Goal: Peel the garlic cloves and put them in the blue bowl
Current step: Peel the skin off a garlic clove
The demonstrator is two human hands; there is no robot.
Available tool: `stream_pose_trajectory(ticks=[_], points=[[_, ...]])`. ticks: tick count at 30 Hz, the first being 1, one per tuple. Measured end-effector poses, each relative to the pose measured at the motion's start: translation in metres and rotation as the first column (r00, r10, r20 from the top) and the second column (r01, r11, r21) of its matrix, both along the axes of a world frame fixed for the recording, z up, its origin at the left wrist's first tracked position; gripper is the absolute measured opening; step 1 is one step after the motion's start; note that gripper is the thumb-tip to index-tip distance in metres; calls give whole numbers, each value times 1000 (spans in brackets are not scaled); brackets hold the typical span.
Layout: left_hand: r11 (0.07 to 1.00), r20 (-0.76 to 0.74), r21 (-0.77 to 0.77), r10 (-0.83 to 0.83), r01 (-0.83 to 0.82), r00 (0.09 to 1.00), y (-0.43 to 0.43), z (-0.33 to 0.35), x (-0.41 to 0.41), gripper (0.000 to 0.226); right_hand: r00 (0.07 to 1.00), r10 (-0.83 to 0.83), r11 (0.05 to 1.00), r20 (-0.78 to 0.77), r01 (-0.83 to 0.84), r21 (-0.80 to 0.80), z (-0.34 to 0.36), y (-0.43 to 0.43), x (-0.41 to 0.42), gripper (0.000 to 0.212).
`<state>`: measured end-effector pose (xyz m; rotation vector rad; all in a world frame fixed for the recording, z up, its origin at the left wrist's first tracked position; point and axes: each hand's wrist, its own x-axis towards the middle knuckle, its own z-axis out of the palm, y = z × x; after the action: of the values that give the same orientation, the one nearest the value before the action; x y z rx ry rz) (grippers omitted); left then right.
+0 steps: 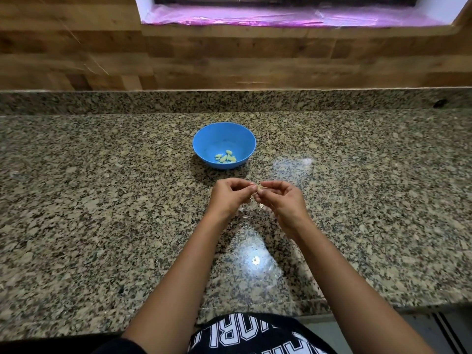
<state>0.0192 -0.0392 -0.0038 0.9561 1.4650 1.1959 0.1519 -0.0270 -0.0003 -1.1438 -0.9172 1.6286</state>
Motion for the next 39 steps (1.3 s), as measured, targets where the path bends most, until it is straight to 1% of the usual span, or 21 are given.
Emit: stream_pose_trajectory(ticks=[3, 6, 9, 11, 13, 15, 17, 19, 24, 28, 30, 32, 35, 37, 39], points=[[1000, -13, -1, -5, 5, 1000, 2, 0, 0, 13, 991, 14, 997, 136, -24, 77, -1, 0, -3, 17], [1000, 8, -18, -2, 2, 1000, 3, -2, -1, 9, 967, 21, 989, 254, -57, 137, -1, 0, -5, 15], [1000, 61, -25, -3, 5, 998, 3, -1, -1, 3, 966, 28, 987, 256, -67, 145, -1, 0, -6, 11], [1000, 53, -27, -13, 15, 999, 2, -1, -1, 3, 975, 32, 990, 220, -62, 128, -1, -1, -7, 9], [999, 54, -41, -21, 23, 998, 1, -2, -3, 6, 988, 35, 995, 150, -49, 90, -1, -2, -7, 8], [997, 51, -67, -24, 28, 998, 1, -2, -4, 13, 990, 42, 996, 138, -53, 75, -2, -1, -6, 9], [997, 49, -76, -17, 21, 999, 1, -2, -4, 15, 982, 48, 994, 181, -65, 93, -3, -1, -7, 9], [997, 54, -72, -1, 5, 999, 1, -2, -5, 11, 968, 36, 989, 246, -70, 129, -4, -2, -8, 8], [998, 48, -59, 5, -2, 999, 1, 0, -2, 5, 925, -53, 973, 376, -36, 228, -6, -6, -13, 4], [999, 48, -43, 23, -21, 999, 1, -2, 1, 8, 879, -85, 962, 469, -50, 268, -10, -7, -15, 11], [999, 35, -47, 27, -26, 999, 0, -2, 2, 5, 890, -73, 969, 451, -45, 245, -10, -7, -15, 11], [998, 33, -53, 38, -36, 999, 0, -1, 4, 6, 924, -36, 980, 380, -43, 196, -7, -5, -14, 8], [998, -13, -52, 41, -41, 999, 0, -1, 8, 12, 971, 26, 992, 238, -55, 117, -3, -5, -12, 7], [999, -69, -42, 28, -31, 997, -2, -2, 11, 12, 989, 43, 997, 140, -52, 62, 0, -5, -10, 10], [999, -100, -36, 17, -21, 995, -2, -3, 12, 12, 999, 54, 999, 7, -54, 2, 3, -5, -7, 10]])
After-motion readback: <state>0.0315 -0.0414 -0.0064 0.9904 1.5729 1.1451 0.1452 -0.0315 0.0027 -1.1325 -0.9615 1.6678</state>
